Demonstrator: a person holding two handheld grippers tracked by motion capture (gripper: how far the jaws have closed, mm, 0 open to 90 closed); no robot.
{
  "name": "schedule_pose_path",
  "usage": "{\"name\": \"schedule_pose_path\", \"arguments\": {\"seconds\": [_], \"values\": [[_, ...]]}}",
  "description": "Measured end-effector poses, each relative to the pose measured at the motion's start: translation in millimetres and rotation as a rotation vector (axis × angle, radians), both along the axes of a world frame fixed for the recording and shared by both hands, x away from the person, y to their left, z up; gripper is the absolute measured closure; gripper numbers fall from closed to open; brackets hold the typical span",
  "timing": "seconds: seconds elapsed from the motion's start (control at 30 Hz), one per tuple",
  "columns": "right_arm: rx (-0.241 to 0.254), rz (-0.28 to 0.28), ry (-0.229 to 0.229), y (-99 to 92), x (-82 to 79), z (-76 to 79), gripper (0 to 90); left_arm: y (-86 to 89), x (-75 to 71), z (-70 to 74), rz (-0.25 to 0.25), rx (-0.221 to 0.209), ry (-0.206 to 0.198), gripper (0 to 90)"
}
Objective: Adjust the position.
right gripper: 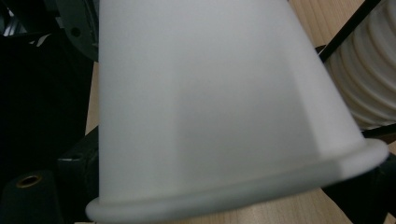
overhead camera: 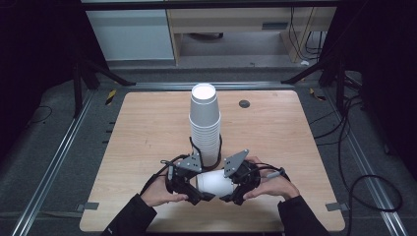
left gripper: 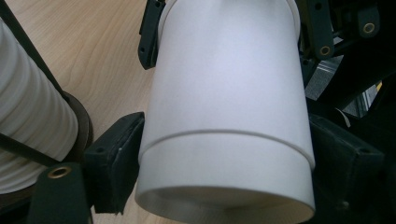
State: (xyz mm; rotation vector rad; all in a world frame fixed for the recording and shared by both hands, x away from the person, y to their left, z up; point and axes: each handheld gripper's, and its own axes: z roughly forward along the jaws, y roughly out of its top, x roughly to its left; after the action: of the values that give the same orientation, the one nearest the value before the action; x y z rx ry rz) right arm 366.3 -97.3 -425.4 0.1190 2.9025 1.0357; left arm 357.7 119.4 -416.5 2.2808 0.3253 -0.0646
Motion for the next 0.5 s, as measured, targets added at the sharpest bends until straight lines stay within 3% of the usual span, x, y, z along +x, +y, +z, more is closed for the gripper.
{"name": "schedule_pose_path", "arguments": {"seconds": [0.5], "values": [[0.004, -0.004, 0.000, -0.4, 0.3, 0.4, 9.4, 0.6, 0.2, 0.6, -0.003, -0.002, 0.004, 22.2]]}}
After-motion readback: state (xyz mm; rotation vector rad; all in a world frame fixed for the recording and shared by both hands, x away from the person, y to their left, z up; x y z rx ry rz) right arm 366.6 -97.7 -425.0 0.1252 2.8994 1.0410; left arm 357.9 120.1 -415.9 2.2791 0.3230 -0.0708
